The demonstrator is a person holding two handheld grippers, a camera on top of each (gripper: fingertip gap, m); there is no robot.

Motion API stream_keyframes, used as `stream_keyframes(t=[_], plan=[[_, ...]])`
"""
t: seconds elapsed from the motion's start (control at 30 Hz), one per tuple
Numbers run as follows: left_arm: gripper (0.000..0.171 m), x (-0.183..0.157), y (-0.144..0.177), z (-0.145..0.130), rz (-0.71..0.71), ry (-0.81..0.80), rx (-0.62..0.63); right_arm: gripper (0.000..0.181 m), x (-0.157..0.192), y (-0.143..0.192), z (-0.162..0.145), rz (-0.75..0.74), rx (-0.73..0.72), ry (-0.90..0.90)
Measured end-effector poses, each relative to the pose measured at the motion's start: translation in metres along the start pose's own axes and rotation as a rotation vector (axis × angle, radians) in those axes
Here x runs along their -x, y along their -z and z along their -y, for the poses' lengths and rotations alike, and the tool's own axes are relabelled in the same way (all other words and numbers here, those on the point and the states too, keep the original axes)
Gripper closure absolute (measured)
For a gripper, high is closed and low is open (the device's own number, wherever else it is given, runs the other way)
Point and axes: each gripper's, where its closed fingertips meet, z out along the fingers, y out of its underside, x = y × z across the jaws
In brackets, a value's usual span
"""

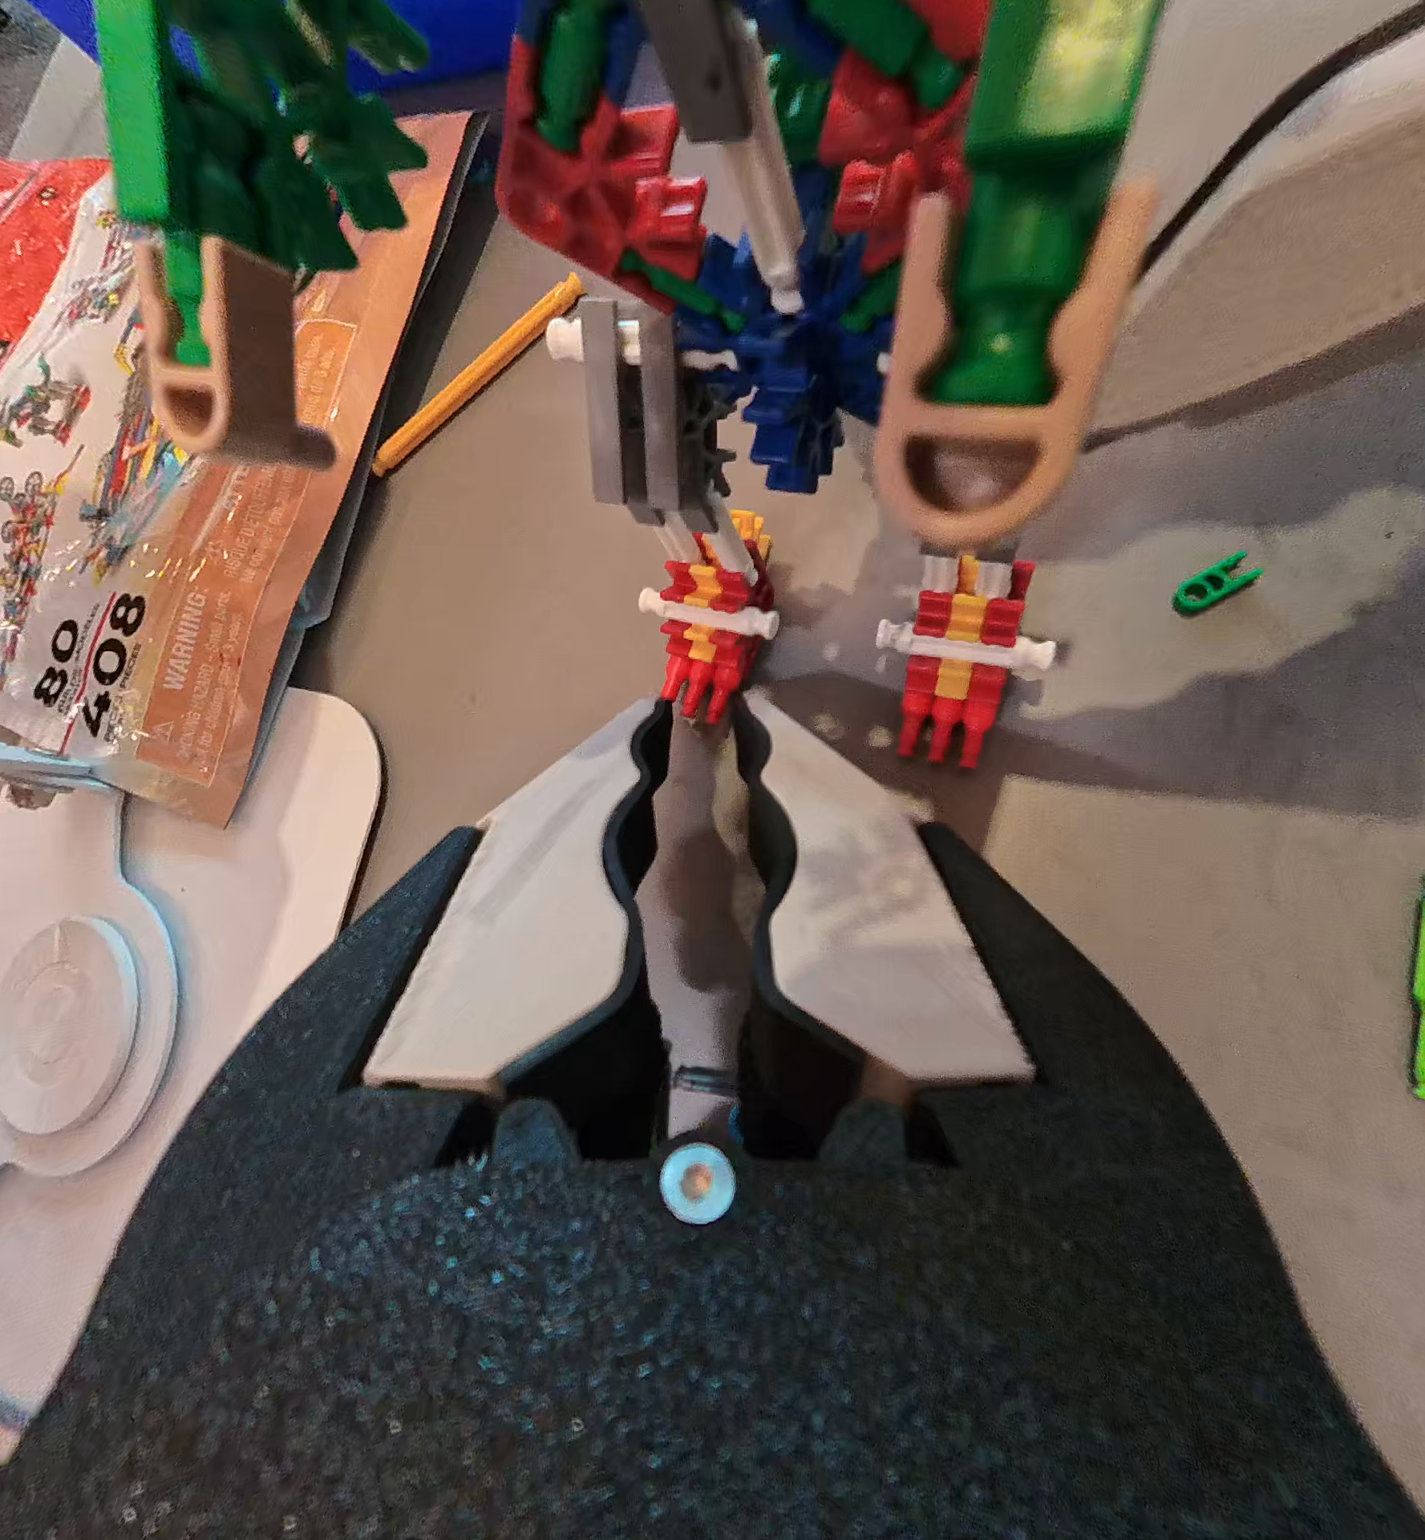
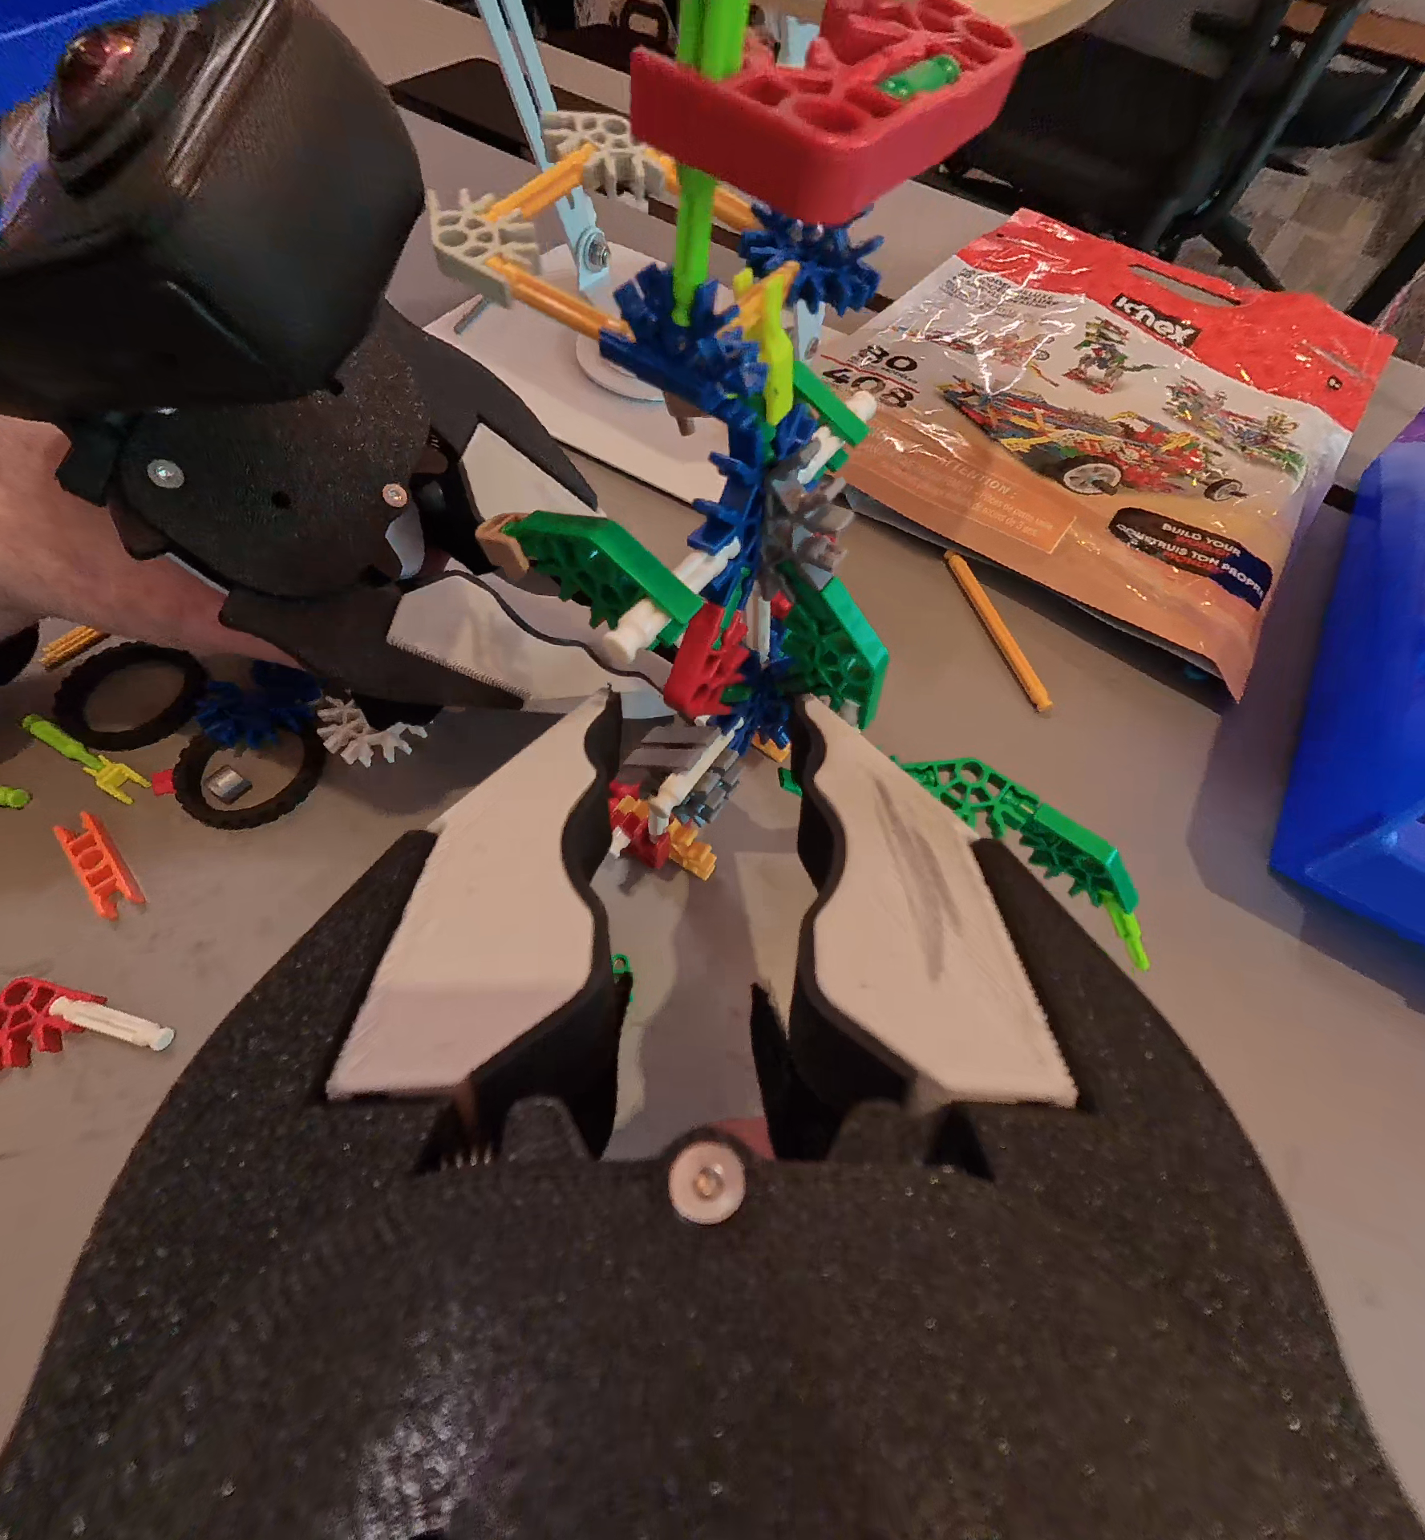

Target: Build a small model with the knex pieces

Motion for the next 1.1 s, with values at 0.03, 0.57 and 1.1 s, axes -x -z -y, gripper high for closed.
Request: stream_keyframes(t=[0.03,0.57,1.1], plan=[[0.158,-0.001,0.000,0.000,-0.007,0.003,-0.003,0.142,-0.001,0.001,0.000,0.003,0.001,-0.003],[0.135,0.046,0.097,0.043,0.058,0.041,-0.348,0.104,-0.011,0.018,0.012,-0.019,0.011,0.140],[0.147,0.019,0.113,0.092,0.223,-0.366,-0.426,0.110,-0.011,-0.011,0.005,0.065,0.041,0.144]])
